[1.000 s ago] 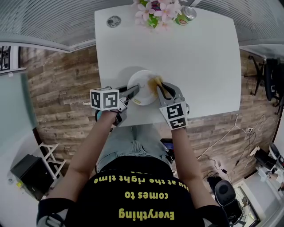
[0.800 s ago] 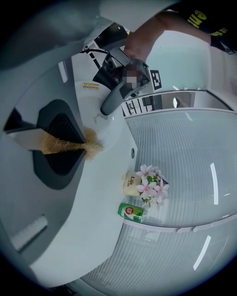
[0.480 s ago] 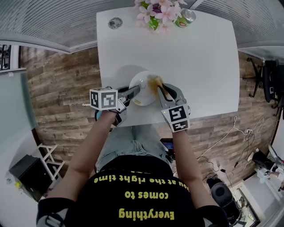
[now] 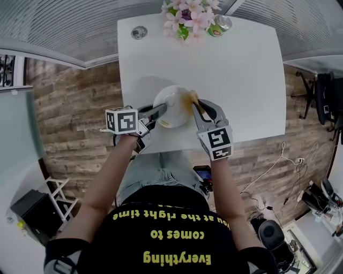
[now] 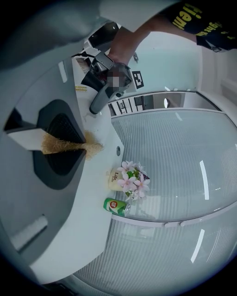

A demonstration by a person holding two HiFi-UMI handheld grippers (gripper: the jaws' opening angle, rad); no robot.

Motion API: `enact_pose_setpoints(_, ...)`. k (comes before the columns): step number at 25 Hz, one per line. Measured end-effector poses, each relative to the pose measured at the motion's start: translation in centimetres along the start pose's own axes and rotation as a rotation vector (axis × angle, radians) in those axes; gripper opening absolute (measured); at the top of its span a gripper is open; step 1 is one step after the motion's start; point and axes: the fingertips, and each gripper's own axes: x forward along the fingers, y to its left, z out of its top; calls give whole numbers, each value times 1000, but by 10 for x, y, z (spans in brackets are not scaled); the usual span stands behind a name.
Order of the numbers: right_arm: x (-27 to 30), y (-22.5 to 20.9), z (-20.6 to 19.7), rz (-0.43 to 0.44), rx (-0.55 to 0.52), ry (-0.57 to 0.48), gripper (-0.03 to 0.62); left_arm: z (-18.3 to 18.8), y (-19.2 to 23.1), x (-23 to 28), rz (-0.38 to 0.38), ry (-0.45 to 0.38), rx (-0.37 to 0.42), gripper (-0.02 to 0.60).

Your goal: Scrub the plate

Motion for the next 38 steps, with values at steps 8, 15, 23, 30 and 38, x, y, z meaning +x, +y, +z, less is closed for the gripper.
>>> enact_pose_setpoints(8, -18, -24, 22, -48, -3, -48, 43, 16, -19, -9, -34, -55, 39, 21)
enact_pose_setpoints(15, -33, -48, 41, -106, -2, -91, 43, 28, -33, -18, -33, -77, 84, 21)
enact_pose_setpoints(23, -59, -54, 60, -145, -3, -147, 43, 33, -49, -31, -42, -106, 115, 21)
enact_pose_setpoints(30, -80, -53, 77, -163, 0, -200, 43, 39, -70, -41, -52, -133, 162, 21)
enact_pose_setpoints(38, -100, -45, 89, -162, -8, -253, 43, 35, -90, -48, -34, -134, 265, 21)
